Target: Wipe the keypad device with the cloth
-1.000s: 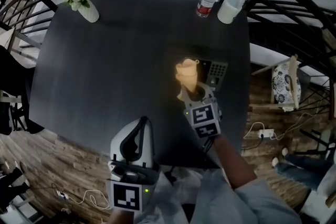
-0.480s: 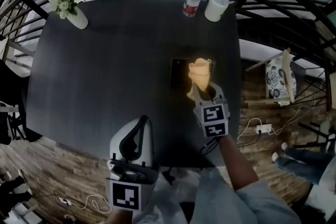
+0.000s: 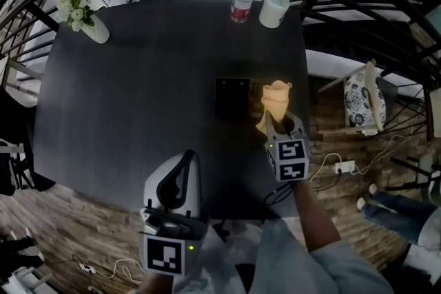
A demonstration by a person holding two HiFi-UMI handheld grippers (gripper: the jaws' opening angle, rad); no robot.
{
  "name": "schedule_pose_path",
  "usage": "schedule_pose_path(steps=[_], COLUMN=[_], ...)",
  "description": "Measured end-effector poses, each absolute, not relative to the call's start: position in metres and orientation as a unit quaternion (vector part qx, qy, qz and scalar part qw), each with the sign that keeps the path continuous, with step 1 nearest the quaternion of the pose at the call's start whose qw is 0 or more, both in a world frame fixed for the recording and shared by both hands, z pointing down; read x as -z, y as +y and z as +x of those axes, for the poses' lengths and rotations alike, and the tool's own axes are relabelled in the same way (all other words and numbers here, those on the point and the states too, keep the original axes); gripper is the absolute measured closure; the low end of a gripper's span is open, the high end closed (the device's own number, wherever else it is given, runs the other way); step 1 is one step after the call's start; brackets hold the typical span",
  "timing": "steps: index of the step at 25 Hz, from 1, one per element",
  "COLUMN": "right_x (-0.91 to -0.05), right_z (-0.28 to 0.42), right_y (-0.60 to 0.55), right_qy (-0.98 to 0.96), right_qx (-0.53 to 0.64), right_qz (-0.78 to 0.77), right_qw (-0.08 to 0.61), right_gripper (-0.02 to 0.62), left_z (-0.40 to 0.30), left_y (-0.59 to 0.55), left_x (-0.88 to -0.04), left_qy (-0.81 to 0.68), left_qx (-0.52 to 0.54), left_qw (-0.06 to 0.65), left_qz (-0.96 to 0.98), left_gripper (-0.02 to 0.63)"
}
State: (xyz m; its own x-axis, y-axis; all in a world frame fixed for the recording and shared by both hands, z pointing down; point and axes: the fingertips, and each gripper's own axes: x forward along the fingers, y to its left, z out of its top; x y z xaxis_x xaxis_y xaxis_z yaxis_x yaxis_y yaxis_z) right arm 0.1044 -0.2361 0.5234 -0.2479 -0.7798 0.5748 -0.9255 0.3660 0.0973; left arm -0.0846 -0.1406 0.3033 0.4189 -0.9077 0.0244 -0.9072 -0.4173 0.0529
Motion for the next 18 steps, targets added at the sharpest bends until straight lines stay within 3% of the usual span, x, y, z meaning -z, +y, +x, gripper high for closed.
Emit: schedule_pose_path(steps=[18], right_x=[-0.421], right_z=[0.104], right_y=[-0.189], right_qy=[-0.797], right_qx=[-0.080], right_qz=[0.570], right_qw=[0.182], right_gripper=[0.525], left_z=[-0.064], left_y=[-0.132], left_x=[-0.272], left_qy=[-0.520], left_qx=[0.025], left_qw=[-0.005], left_qz=[0.854], left_gripper=[0.594])
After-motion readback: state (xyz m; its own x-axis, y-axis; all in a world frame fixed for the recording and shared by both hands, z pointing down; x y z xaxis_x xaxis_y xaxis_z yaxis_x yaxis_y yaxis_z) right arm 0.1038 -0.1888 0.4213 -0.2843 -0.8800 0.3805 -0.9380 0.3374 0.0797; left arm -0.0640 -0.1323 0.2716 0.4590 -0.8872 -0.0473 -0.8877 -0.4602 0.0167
